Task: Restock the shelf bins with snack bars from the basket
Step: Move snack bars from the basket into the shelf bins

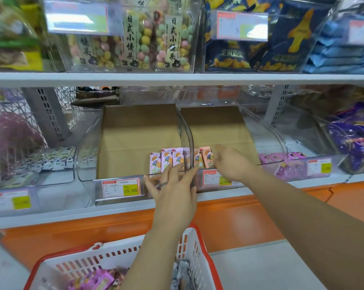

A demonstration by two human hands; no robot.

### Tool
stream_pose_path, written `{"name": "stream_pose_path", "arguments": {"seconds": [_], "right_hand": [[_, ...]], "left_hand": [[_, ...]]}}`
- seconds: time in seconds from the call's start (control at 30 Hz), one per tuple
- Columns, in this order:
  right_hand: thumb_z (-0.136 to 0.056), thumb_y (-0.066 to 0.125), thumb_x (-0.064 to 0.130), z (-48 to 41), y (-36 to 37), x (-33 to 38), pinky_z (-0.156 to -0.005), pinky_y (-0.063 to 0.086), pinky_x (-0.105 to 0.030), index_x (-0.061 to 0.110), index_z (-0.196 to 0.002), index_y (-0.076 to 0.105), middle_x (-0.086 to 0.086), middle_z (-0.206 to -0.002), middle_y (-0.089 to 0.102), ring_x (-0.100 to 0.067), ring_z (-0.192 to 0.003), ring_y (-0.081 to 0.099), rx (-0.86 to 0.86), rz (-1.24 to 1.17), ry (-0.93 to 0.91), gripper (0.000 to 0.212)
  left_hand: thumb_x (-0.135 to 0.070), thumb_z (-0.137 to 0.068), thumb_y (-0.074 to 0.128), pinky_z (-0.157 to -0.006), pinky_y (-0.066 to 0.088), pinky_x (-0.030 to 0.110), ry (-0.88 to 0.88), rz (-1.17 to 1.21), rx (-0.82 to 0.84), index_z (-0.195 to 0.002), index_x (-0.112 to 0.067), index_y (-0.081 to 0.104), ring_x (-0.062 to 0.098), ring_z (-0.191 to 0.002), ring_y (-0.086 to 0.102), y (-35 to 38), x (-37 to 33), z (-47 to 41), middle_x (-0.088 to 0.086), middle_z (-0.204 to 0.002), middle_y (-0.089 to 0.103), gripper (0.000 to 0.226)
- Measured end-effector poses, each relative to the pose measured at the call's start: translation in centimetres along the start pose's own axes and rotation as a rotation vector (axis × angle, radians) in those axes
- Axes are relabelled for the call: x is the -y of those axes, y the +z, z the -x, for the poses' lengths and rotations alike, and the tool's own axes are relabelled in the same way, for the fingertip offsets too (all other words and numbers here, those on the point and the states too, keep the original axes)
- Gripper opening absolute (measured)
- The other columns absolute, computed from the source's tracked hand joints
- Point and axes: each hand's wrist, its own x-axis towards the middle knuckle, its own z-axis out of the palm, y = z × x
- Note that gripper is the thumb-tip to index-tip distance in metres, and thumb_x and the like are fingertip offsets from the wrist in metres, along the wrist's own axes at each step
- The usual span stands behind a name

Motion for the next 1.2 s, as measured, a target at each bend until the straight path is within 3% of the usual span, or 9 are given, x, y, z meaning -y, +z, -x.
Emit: {"name": "stream_pose_path", "arguments": {"seconds": [0.1,0.2,0.33,0.47,0.6,0.77,0.97,1.07,1.2], "right_hand": [[-0.093,0.049,0.016,3.3,1.3,0.1,-0.086,0.049,-0.04,0.015,-0.123,0.057,-0.005,-0.111,0.066,-0.026,-0.098,0.061,-0.332,-0.12,-0.108,0.032],[-0.09,0.054,0.014,7.0,3.2,1.2,-0.082,0.049,-0.034,0.02,-0.112,0.064,0.002,-0.103,0.068,-0.016,-0.09,0.061,-0.457,-0.272,-0.265,0.025],[-0.091,0.052,0.02,9.1,6.5,2.6,-0.067,0.039,-0.023,0.025,-0.109,0.065,0.006,-0.096,0.068,-0.01,-0.078,0.055,-0.139,-0.188,-0.306,0.023],[-0.092,0.053,0.02,9.5,11.3,3.2,-0.078,0.043,-0.021,0.016,-0.116,0.064,-0.003,-0.113,0.067,-0.013,-0.092,0.059,0.26,-0.129,-0.229,0.028],[-0.096,0.052,0.023,10.7,15.7,1.7,-0.099,0.04,-0.027,0.012,-0.131,0.054,-0.008,-0.137,0.051,-0.021,-0.122,0.051,0.459,-0.038,-0.122,0.036],[-0.095,0.052,0.032,10.5,19.1,-1.0,-0.111,0.032,-0.035,0.022,-0.137,0.046,-0.008,-0.151,0.029,-0.027,-0.137,0.031,0.402,0.129,-0.025,0.044],[-0.093,0.053,0.015,10.6,20.4,-1.0,-0.086,0.049,-0.029,0.018,-0.129,0.052,-0.005,-0.152,0.016,-0.023,-0.109,0.058,0.339,0.198,0.02,0.036],[-0.091,0.053,0.013,10.5,20.5,-1.1,-0.083,0.05,-0.028,0.02,-0.126,0.055,-0.004,-0.151,0.021,-0.02,-0.103,0.06,0.3,0.217,-0.013,0.035],[-0.09,0.057,0.017,10.6,20.2,-1.6,-0.084,0.049,-0.028,0.019,-0.122,0.059,-0.002,-0.148,0.025,-0.022,-0.103,0.06,0.302,0.219,-0.074,0.033]], "left_hand": [[-0.027,-0.096,0.047,-0.11,-0.008,0.047,0.016,0.051,-0.011,-0.137,-0.045,0.039,0.009,-0.139,0.021,-1.5,-0.2,0.7,-0.011,-0.148,0.029,0.046],[-0.02,-0.095,0.05,-0.11,0.027,0.036,0.077,0.214,0.028,-0.129,-0.032,0.053,0.014,-0.124,0.046,-3.4,0.5,1.5,-0.008,-0.136,0.049,0.037],[-0.015,-0.095,0.053,-0.091,0.041,0.018,0.034,0.37,0.171,-0.122,-0.022,0.062,0.009,-0.108,0.059,-5.4,3.2,3.5,-0.007,-0.117,0.064,0.03],[-0.014,-0.095,0.052,-0.091,0.046,0.024,-0.109,0.34,0.296,-0.125,-0.018,0.059,0.011,-0.106,0.061,-4.1,7.9,7.0,-0.004,-0.12,0.064,0.03],[-0.015,-0.098,0.048,-0.091,0.046,0.025,-0.246,0.305,0.39,-0.128,-0.02,0.057,0.014,-0.106,0.059,-1.2,12.3,10.6,-0.003,-0.125,0.061,0.032],[-0.019,-0.1,0.045,-0.092,0.049,0.032,-0.368,0.18,0.534,-0.13,-0.023,0.054,0.015,-0.107,0.06,3.4,16.8,14.0,-0.003,-0.128,0.06,0.032],[-0.019,-0.101,0.039,-0.08,0.046,0.034,-0.314,0.152,0.682,-0.126,-0.019,0.057,0.029,-0.101,0.059,7.5,17.9,16.5,0.013,-0.116,0.063,0.03],[-0.021,-0.102,0.039,-0.069,0.04,0.028,-0.253,0.177,0.788,-0.118,-0.02,0.059,0.025,-0.094,0.059,8.8,17.5,17.0,0.006,-0.111,0.062,0.026],[-0.029,-0.098,0.05,-0.086,0.043,0.021,-0.219,0.286,0.846,-0.116,-0.028,0.063,0.006,-0.102,0.056,8.7,16.9,17.4,-0.014,-0.115,0.057,0.023]]}}
